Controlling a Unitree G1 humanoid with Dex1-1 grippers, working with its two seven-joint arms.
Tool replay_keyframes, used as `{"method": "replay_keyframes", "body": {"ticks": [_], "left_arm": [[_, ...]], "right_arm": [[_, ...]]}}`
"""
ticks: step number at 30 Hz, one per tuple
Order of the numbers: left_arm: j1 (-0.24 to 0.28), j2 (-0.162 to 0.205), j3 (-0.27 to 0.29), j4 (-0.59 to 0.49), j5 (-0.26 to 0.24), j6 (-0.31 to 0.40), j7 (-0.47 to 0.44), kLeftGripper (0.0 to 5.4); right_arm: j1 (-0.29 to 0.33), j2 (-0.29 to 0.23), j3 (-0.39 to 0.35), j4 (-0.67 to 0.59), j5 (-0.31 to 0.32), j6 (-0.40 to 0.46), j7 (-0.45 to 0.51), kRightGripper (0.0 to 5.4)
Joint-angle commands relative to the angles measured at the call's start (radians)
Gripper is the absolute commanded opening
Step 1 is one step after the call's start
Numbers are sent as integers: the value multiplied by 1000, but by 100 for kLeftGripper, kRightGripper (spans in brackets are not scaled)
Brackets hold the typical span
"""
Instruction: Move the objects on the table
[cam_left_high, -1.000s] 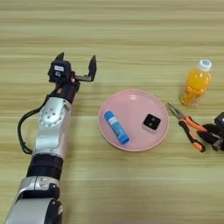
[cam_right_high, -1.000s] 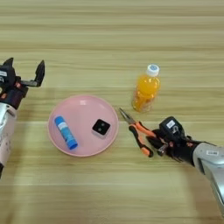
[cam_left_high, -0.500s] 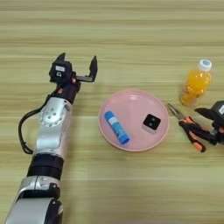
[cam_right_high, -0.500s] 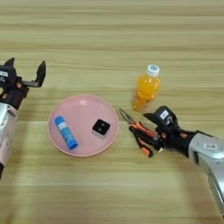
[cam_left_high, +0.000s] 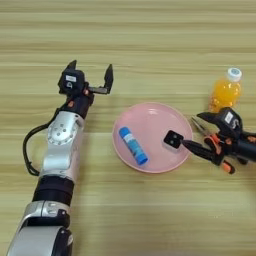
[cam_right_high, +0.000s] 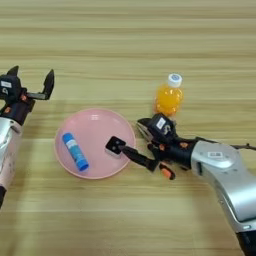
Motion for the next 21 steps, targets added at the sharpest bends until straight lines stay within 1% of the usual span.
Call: {"method": "replay_keyframes", "body": {"ticks": [1, 3, 8, 14, 17, 21], "left_arm": [[-9, -5, -8, 8, 19, -11, 9, 540], [-8, -6, -10, 6, 21, -12, 11, 540], [-7, -8, -15, 6, 23, -14, 16, 540], [-8, -11, -16, 12, 28, -21, 19, 540], [-8, -13, -19, 16, 31, -26, 22, 540], [-9, -16, -21, 20, 36, -33, 27, 540]], "right_arm": [[-63, 29, 52, 31, -27, 27, -16, 521], [-91, 45, 67, 49, -35, 37, -24, 536], [-163, 117, 91, 113, -56, 67, -77, 536], [-224, 187, 132, 198, -87, 65, -111, 536], [-263, 229, 139, 269, -99, 59, -125, 536], [-326, 293, 144, 410, -112, 42, -135, 536]]}}
